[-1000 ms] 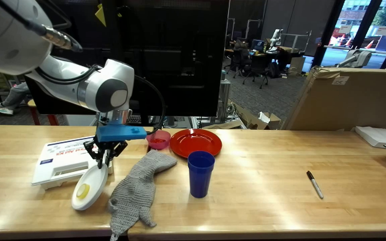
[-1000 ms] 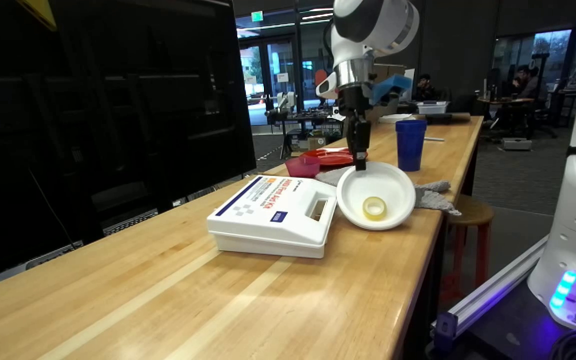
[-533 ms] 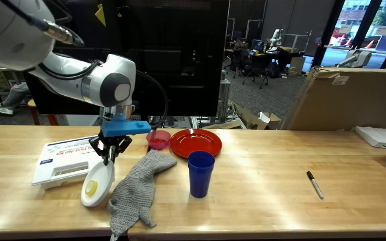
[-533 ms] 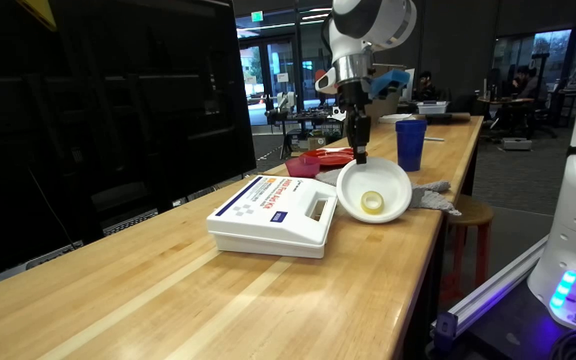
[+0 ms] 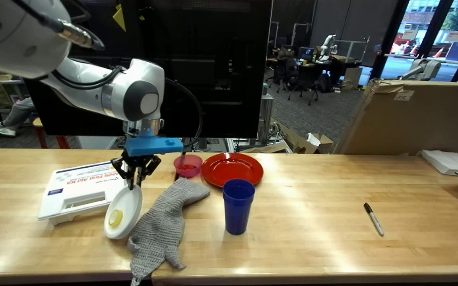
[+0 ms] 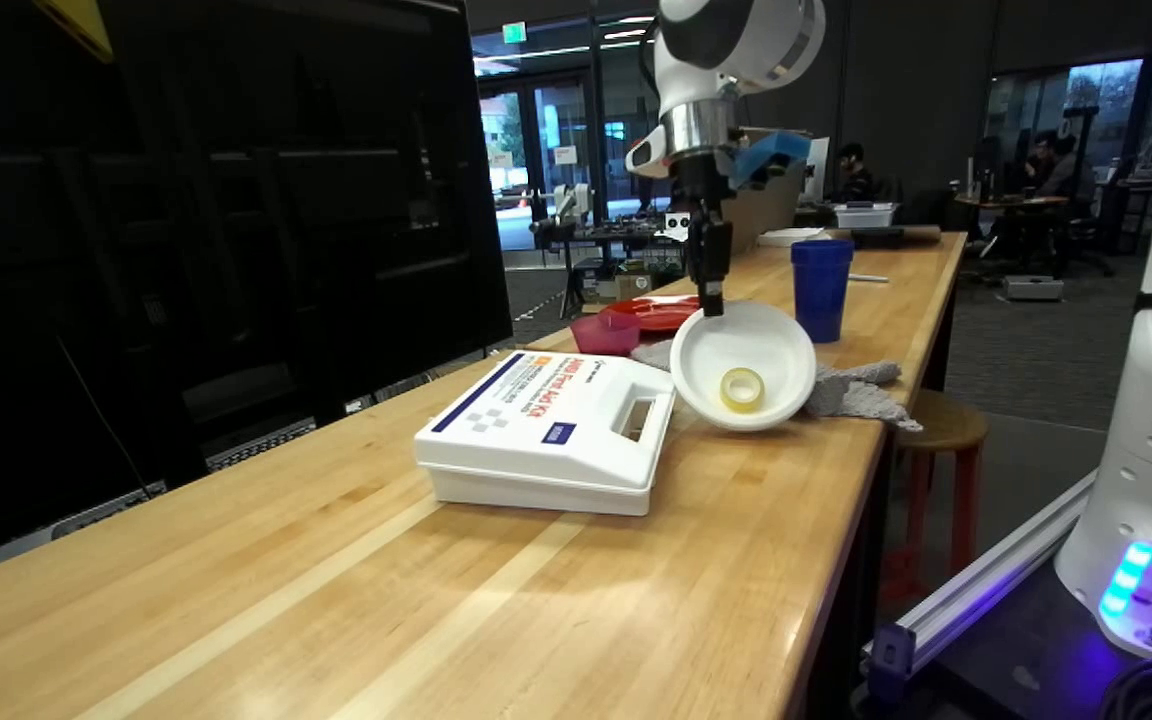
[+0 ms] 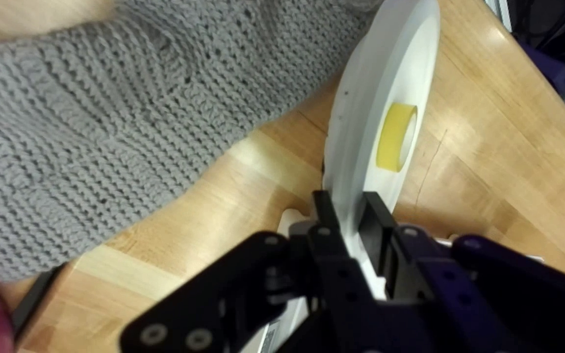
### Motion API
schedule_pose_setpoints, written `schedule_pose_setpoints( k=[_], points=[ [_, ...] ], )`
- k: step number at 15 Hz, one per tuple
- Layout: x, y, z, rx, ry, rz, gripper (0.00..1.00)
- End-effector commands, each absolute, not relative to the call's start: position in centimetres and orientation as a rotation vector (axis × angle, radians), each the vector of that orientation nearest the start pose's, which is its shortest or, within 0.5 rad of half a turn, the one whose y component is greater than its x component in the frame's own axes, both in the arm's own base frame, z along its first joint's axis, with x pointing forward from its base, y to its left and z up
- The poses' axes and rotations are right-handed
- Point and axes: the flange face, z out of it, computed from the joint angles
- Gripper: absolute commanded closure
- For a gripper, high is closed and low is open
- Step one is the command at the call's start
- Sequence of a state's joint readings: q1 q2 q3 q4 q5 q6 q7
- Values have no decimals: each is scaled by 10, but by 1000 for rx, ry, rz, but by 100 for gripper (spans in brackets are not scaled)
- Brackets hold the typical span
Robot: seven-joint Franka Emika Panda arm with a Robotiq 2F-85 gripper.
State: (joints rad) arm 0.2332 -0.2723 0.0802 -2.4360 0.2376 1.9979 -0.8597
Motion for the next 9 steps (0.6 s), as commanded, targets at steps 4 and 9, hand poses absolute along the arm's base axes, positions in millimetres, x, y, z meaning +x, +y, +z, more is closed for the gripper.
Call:
schedule_pose_setpoints(
  k=[4,9],
  points=[
    [437,143,421,-2564,-1469,99,95],
    [452,142,440,-2590,-1493,47,95]
  ],
)
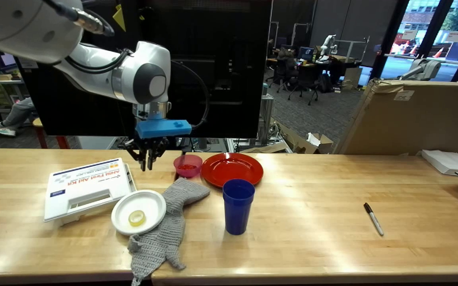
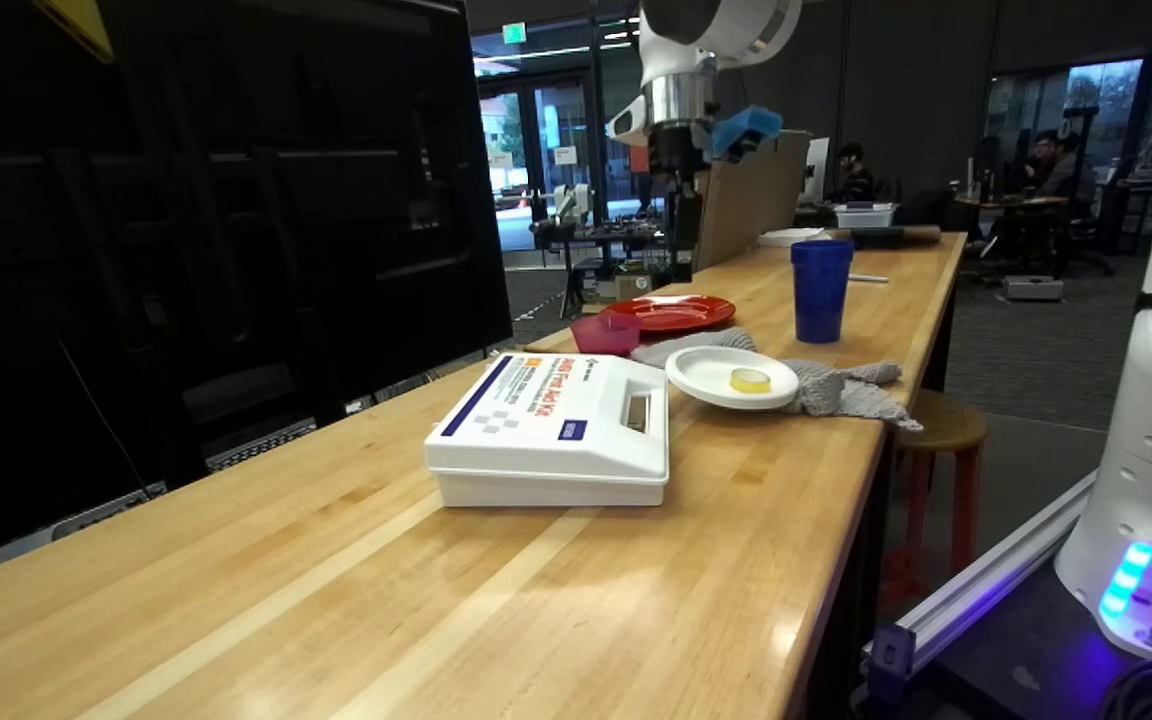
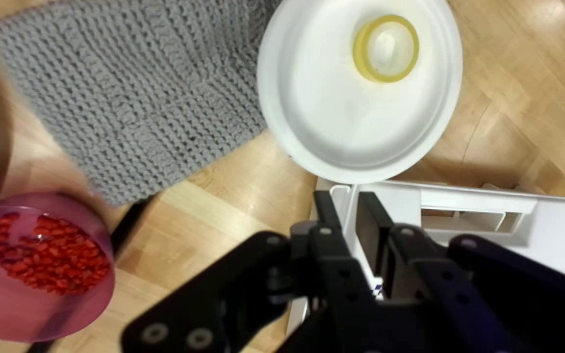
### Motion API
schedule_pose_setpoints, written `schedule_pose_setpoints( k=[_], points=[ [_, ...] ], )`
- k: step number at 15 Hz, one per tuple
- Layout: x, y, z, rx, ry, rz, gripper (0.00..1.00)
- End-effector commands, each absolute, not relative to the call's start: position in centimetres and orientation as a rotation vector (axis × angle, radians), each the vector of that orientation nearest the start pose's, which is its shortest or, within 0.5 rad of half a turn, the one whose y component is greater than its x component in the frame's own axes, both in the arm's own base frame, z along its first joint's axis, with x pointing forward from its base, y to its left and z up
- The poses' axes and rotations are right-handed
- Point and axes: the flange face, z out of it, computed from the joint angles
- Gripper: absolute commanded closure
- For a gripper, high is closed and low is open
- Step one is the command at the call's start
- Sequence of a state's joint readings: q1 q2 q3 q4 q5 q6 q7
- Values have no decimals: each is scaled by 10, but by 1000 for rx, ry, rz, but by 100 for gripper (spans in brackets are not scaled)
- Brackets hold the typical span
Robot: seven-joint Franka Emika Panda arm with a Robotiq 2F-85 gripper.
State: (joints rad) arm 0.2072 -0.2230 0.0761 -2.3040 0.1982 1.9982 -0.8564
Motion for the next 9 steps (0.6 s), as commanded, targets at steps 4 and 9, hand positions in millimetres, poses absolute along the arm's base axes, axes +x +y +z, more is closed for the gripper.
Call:
schedule_pose_setpoints(
  k=[4,9],
  points=[
    [446,150,440,-2576,-1515,54,95],
    [410,180,424,-2468,-1650,145,60]
  ],
)
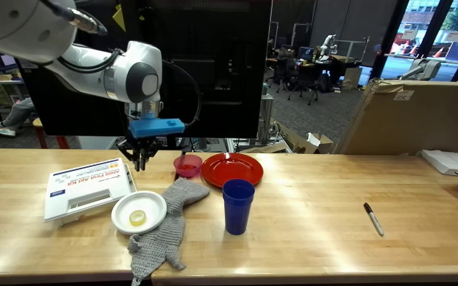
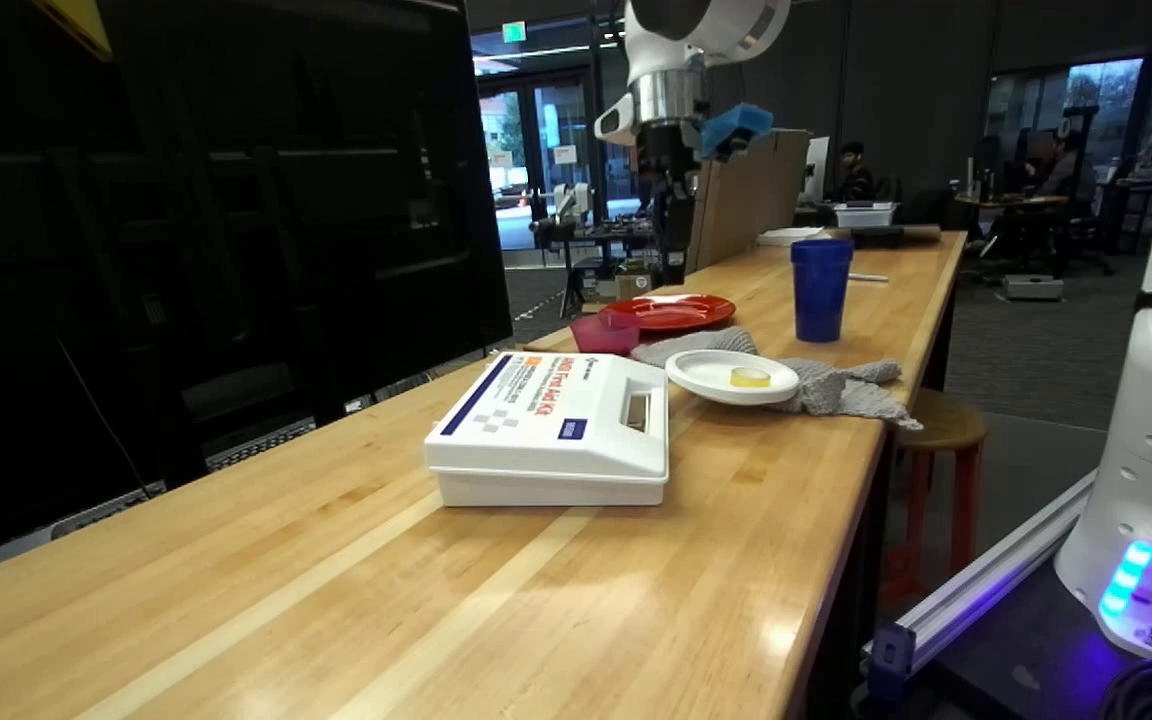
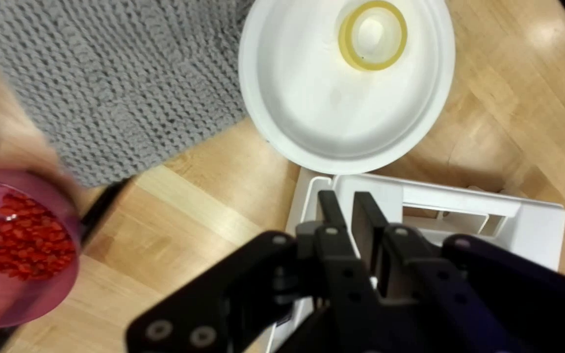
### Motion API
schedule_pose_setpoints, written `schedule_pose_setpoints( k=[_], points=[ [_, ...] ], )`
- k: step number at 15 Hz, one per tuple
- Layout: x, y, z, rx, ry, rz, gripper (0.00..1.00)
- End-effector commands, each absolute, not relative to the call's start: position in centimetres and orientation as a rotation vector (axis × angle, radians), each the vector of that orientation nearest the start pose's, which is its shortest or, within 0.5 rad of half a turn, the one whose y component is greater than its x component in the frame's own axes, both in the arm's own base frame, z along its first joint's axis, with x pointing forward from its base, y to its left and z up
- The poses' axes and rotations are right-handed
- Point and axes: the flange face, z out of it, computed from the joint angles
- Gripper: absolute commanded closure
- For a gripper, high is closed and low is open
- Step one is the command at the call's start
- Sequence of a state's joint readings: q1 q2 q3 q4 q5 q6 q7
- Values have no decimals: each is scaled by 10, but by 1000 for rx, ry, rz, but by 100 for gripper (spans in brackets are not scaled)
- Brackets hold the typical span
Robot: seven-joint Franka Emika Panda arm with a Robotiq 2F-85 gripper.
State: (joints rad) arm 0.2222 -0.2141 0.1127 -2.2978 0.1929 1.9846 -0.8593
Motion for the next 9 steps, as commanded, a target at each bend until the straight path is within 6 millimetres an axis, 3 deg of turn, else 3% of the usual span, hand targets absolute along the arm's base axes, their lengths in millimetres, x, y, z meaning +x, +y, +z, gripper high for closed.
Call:
schedule_pose_setpoints(
  k=[1,9],
  points=[
    [403,185,419,-2427,-1689,176,56],
    [362,197,392,-1973,-2061,181,4]
  ],
)
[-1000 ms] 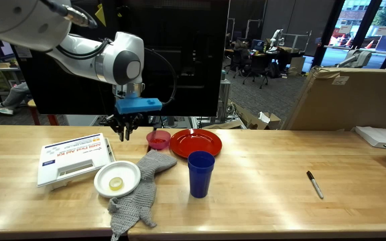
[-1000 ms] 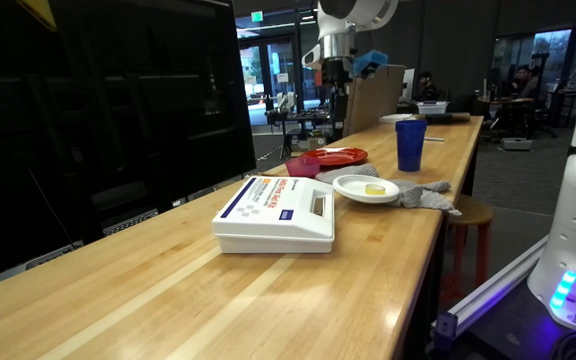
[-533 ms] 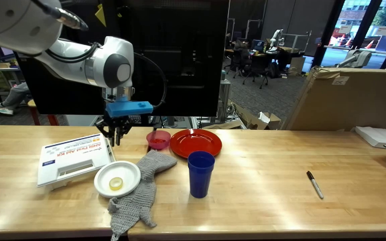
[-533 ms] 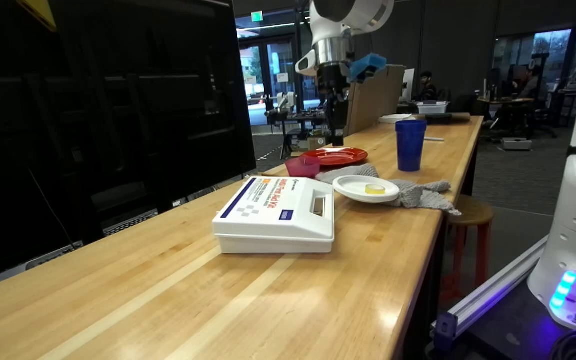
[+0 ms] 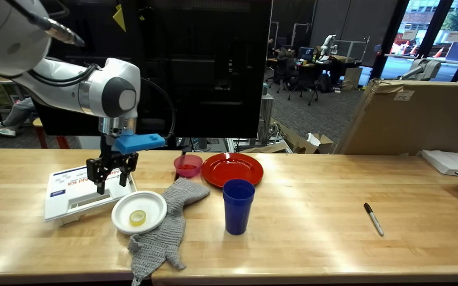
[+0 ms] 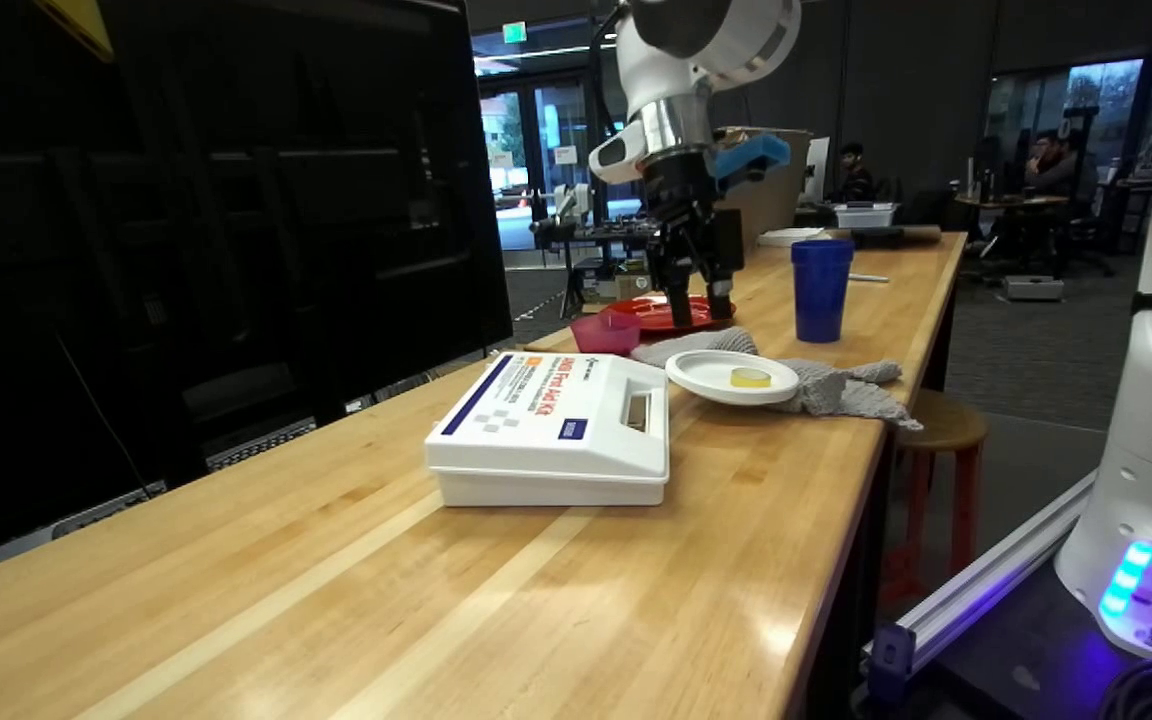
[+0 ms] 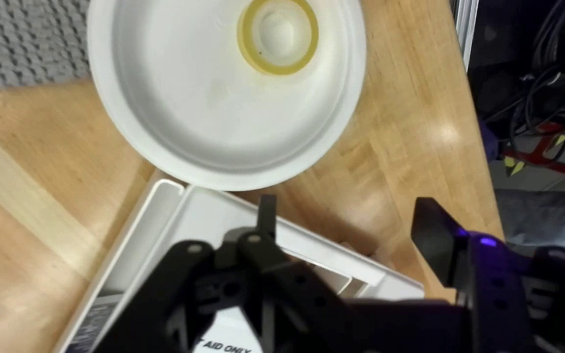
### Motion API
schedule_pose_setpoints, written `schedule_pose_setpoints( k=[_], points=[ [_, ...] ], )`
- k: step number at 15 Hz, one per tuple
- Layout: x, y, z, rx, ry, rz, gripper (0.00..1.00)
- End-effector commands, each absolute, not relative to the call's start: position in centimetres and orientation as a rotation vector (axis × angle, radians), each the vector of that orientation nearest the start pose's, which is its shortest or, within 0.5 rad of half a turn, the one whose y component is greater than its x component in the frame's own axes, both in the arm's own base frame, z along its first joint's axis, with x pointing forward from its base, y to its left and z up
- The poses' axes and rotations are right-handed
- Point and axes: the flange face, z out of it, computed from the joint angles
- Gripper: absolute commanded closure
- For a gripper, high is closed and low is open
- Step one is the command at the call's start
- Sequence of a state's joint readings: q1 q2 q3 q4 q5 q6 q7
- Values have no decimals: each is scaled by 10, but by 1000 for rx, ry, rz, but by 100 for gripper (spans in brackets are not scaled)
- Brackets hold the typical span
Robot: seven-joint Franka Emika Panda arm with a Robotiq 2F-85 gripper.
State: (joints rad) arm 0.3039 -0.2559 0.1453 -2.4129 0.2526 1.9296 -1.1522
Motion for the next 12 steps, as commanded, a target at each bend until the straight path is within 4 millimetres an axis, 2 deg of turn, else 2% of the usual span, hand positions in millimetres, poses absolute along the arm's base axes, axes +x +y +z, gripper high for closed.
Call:
schedule_pose_setpoints(
  k=[1,3,6,12],
  points=[
    [359,197,389,-1925,-2103,185,1],
    [355,196,380,-1863,-2198,175,0],
    [354,196,372,-1860,-2246,104,0],
    [336,211,366,-1832,-2343,80,0]
  ],
)
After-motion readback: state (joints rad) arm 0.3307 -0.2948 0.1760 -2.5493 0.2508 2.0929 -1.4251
